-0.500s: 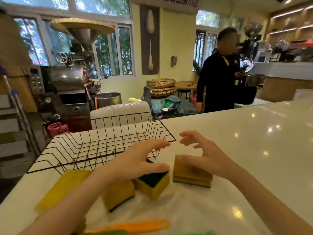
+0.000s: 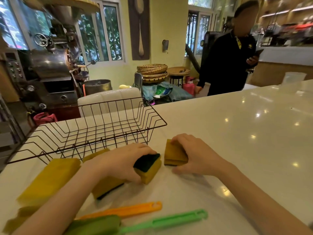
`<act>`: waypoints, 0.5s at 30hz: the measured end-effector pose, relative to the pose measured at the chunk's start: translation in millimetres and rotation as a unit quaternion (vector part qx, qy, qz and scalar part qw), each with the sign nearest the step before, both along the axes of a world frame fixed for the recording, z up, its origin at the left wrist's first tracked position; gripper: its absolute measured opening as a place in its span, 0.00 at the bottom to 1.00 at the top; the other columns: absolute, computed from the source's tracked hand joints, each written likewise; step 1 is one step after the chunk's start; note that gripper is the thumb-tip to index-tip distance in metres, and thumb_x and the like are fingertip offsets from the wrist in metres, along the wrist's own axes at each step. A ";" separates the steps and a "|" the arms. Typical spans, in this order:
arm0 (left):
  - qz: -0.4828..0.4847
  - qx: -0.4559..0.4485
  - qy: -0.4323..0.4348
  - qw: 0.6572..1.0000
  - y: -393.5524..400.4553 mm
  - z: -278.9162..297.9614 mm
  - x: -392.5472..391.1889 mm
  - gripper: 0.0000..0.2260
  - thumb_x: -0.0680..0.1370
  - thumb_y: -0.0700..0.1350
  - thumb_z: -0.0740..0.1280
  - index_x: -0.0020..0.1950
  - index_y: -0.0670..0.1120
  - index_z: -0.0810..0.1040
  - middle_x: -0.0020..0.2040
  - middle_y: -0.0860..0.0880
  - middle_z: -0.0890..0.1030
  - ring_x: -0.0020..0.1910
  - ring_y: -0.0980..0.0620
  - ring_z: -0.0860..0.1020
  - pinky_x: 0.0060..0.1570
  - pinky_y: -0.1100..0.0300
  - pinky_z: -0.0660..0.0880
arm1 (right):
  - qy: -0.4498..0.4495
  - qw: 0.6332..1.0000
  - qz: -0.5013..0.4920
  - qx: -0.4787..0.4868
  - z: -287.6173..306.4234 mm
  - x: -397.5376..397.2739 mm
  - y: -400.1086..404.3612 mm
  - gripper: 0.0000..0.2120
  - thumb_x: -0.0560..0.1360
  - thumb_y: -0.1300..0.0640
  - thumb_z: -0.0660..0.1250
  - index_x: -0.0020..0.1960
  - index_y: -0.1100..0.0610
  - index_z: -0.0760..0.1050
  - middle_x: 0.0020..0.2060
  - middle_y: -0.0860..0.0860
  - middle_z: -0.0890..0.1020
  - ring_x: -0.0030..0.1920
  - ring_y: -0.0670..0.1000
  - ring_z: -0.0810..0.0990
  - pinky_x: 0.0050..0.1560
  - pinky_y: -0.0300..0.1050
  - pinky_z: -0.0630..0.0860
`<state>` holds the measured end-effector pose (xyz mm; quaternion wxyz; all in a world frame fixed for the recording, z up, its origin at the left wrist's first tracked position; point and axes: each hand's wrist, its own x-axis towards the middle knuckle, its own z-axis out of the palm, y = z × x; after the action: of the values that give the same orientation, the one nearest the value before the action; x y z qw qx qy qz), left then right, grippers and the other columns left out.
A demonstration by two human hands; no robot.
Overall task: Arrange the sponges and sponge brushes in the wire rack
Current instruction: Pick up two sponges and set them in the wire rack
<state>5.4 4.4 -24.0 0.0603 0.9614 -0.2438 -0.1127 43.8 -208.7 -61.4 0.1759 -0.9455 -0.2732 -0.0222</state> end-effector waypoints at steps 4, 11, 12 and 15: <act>-0.001 -0.006 0.008 1.000 2.5 -0.8 3.4 0.32 0.70 0.42 0.67 0.69 0.60 0.57 0.71 0.56 0.62 0.67 0.56 0.61 0.62 0.61 0.62 | -0.011 1.000 -0.006 -0.008 -3.4 3.4 -0.8 0.33 0.66 0.44 0.70 0.67 0.47 0.60 0.65 0.47 0.69 0.60 0.50 0.70 0.56 0.44 0.69; -0.015 -0.026 -0.023 0.999 6.2 -3.8 8.0 0.30 0.69 0.50 0.69 0.67 0.61 0.61 0.64 0.57 0.68 0.58 0.59 0.66 0.60 0.60 0.68 | 0.148 0.901 -0.089 0.399 12.5 -4.1 -4.7 0.11 0.73 0.54 0.64 0.54 0.48 0.68 0.49 0.50 0.77 0.49 0.50 0.78 0.50 0.45 0.77; -0.013 -0.034 -0.027 0.999 5.4 -4.2 8.0 0.30 0.69 0.51 0.70 0.67 0.61 0.62 0.63 0.57 0.69 0.57 0.59 0.65 0.59 0.61 0.68 | 0.226 0.858 -0.124 0.444 14.1 -1.3 -6.4 0.06 0.74 0.53 0.61 0.51 0.51 0.70 0.47 0.54 0.78 0.49 0.53 0.78 0.52 0.50 0.76; -0.001 -0.050 -0.049 0.998 4.1 -7.9 9.5 0.31 0.68 0.53 0.70 0.67 0.60 0.62 0.62 0.57 0.70 0.58 0.58 0.66 0.57 0.63 0.69 | 0.343 0.827 -0.193 0.401 10.5 2.5 -11.6 0.11 0.73 0.49 0.57 0.43 0.56 0.71 0.41 0.56 0.77 0.45 0.56 0.76 0.52 0.50 0.72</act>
<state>15.0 8.5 -32.0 0.0958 0.9612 -0.2531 -0.0533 46.3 -220.3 -50.9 0.6144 -0.7716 0.0255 0.1629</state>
